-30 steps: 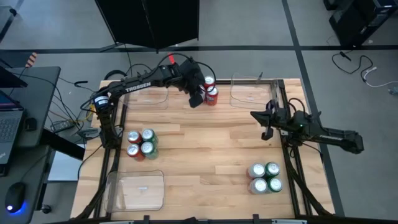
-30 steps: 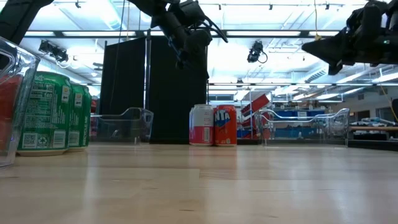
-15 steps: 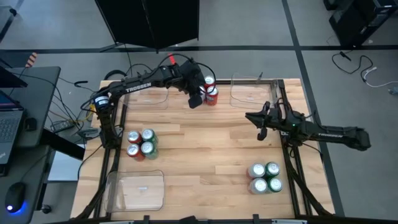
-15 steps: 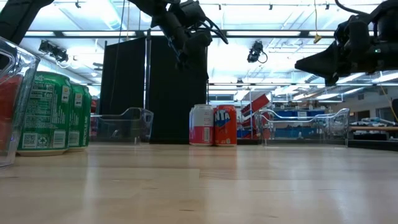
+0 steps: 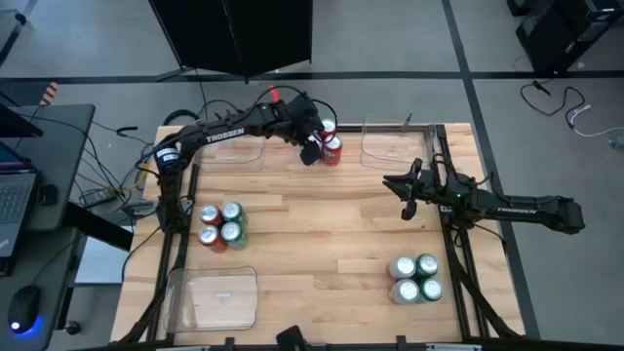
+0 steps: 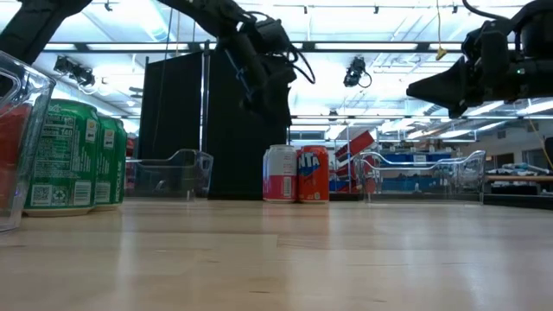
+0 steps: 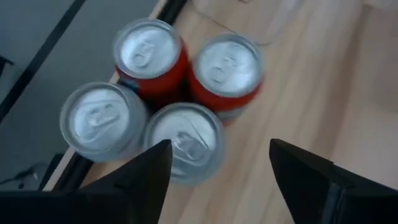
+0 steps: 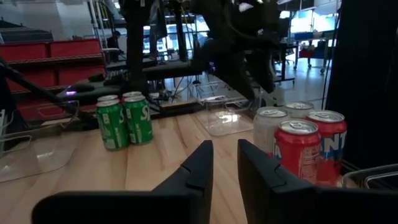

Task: Sort soda cans
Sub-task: Put the pink-white soda can into the top left transparent bin

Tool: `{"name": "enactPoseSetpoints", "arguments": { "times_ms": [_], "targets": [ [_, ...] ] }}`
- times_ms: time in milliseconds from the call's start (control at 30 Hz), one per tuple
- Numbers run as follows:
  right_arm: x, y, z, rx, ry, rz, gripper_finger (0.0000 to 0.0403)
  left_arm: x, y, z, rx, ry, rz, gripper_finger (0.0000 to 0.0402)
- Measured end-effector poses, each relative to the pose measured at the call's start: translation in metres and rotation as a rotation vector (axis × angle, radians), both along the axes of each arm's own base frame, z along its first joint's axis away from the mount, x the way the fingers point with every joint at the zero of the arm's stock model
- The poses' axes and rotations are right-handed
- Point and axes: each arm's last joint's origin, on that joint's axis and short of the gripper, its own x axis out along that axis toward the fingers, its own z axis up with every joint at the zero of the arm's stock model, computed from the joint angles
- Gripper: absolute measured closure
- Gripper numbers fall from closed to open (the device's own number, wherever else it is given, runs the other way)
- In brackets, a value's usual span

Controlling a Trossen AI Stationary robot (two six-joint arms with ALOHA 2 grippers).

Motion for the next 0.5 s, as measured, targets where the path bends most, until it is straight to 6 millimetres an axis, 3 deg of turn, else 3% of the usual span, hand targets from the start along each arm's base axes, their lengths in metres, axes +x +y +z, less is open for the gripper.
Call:
{"name": "enactPoseSetpoints", "arguments": {
  "times_ms": [233,500],
  "targets": [
    [0.001,0.0,0.0,-0.001,-0.002,0.001,0.0331,-0.005,0.019,-0.011,-0.034,0.016,0.064,0.0116],
    [0.002,0.0,-0.001,0.001,0.006,0.002,0.0321,-0.003,0.024,-0.026,-0.069,0.046,0.069,0.0116]
  ]
}}
